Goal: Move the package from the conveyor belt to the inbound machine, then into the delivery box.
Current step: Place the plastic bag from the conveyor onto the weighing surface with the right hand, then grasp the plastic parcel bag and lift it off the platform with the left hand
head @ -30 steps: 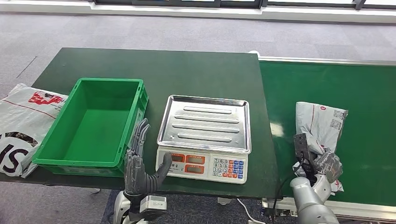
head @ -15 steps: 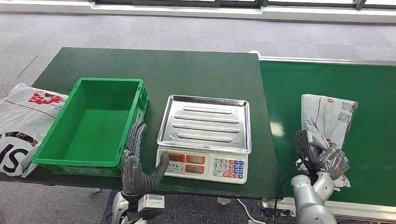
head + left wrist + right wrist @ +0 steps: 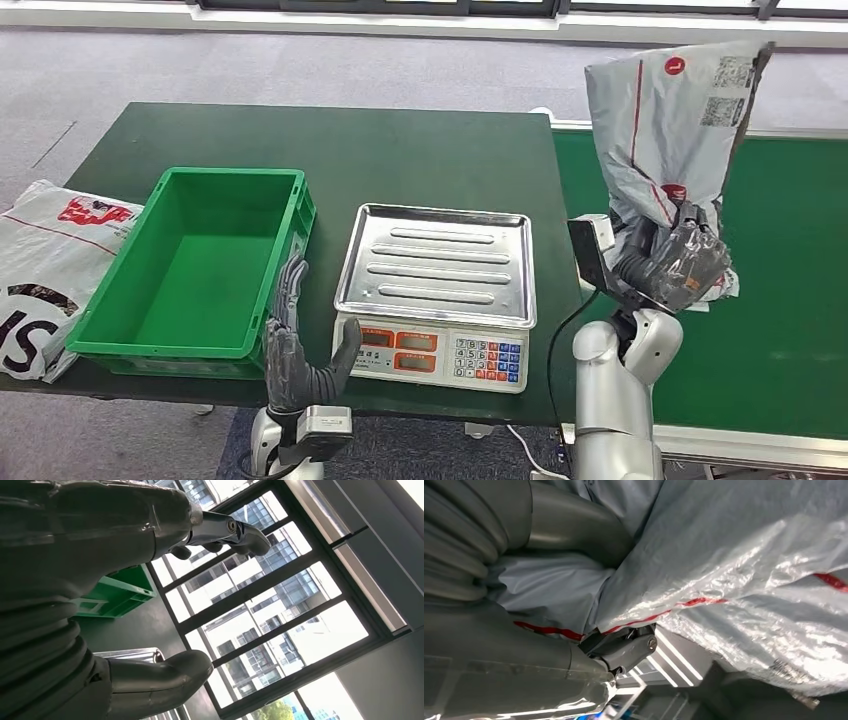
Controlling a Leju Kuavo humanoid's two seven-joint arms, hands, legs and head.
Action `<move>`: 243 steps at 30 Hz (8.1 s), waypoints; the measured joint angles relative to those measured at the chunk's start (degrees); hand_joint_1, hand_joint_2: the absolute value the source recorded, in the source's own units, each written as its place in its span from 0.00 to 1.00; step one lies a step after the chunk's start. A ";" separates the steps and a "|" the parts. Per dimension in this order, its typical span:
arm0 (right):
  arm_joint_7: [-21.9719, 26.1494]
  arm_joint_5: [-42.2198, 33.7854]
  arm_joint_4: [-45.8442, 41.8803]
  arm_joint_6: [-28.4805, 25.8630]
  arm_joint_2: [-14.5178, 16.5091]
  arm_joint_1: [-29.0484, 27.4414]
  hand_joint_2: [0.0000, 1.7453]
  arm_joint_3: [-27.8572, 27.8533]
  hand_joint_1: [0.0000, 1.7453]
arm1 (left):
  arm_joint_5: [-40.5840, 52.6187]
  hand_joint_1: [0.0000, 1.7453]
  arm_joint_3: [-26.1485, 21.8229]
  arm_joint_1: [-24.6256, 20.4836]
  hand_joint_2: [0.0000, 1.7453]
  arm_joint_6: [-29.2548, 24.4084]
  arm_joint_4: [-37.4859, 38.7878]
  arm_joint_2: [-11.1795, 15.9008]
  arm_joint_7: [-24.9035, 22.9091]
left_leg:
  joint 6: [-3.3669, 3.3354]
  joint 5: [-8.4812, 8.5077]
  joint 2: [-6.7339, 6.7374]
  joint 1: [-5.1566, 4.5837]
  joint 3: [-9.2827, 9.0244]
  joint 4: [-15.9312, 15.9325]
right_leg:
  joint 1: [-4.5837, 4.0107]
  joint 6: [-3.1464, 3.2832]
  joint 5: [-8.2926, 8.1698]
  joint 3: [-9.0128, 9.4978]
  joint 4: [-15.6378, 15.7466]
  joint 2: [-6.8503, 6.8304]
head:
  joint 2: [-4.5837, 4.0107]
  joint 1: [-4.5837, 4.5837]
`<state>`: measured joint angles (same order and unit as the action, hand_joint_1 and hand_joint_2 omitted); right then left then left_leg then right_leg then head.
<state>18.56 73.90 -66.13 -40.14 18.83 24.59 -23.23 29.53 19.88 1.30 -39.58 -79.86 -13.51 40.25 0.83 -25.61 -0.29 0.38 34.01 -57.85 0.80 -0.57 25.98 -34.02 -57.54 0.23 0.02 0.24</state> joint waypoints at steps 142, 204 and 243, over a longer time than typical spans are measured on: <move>21.60 -34.61 -25.05 0.03 -0.62 -8.12 1.00 37.19 0.00 | -2.37 0.00 -14.90 -41.41 1.00 31.90 46.78 -4.97 -8.40 | 0.31 0.23 0.01 0.08 0.18 0.01 | -0.15 0.26 -0.28 -0.26 -0.01 0.04 | 0.00 -0.02; 21.59 -35.63 -20.51 0.12 -0.98 -9.35 1.00 35.07 0.00 | 32.91 1.00 1.58 -39.15 1.00 9.83 61.77 -6.62 -34.98 | 0.30 0.22 -0.11 0.08 0.10 0.01 | -0.15 0.26 -0.27 -0.04 -0.01 -0.05 | 0.00 -0.02; 21.55 -35.79 -19.71 0.12 -1.04 -9.60 1.00 34.75 0.00 | 56.04 1.00 10.33 -34.84 1.00 -0.38 27.27 13.36 -77.70 | 0.60 0.41 0.06 0.20 0.21 0.11 | -0.40 0.52 -0.34 -0.36 -0.11 0.11 | 0.00 -0.03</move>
<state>40.12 38.12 -85.83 -40.02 17.79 15.00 11.52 85.57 30.21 -33.54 -39.95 -52.59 -0.15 -37.45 1.43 -25.20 -0.22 0.58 34.21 -57.74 0.40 -0.05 25.65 -34.39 -57.65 0.35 0.02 0.21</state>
